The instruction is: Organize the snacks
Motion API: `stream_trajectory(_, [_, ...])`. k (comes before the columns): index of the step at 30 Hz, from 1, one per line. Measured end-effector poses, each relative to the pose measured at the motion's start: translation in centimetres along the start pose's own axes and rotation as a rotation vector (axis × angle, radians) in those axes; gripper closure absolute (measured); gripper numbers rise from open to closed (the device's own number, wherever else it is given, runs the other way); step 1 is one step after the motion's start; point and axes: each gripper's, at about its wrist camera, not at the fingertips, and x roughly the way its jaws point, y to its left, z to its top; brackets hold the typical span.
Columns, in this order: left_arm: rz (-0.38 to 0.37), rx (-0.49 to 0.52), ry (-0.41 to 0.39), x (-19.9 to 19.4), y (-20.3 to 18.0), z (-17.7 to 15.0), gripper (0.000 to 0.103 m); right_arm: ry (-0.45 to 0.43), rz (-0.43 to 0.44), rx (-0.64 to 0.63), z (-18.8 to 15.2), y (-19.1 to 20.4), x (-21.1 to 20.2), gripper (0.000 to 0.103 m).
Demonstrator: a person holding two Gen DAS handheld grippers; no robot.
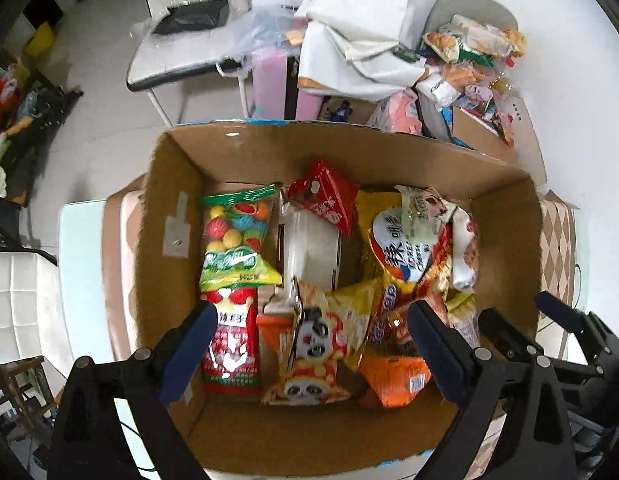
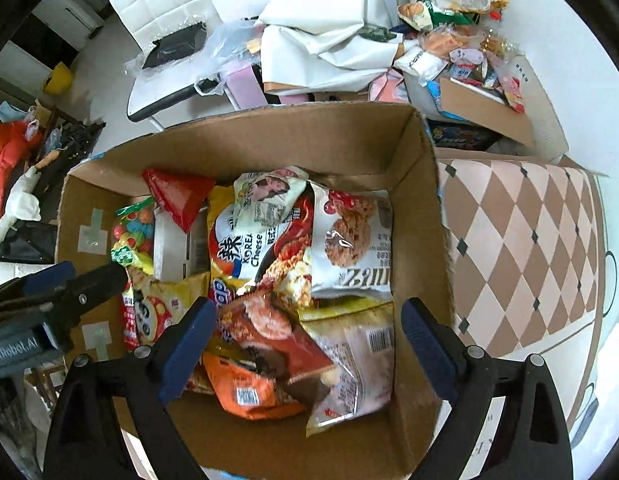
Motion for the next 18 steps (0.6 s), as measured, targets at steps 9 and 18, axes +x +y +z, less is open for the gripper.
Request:
stream_trajectory(9, [0.021, 0.015, -0.138, -5.5, -1.1, -5.8, 0.006, -0.112, -0.003, -0.03, -5.1, -0.5, -5.6, 0.007])
stream_trajectory(18, [0.017, 0.032, -0.275, -11.8, -2.9, -13.6, 0.006, -0.241, 0.008, -0.063, -12.2, -0.9, -13.0, 0.007])
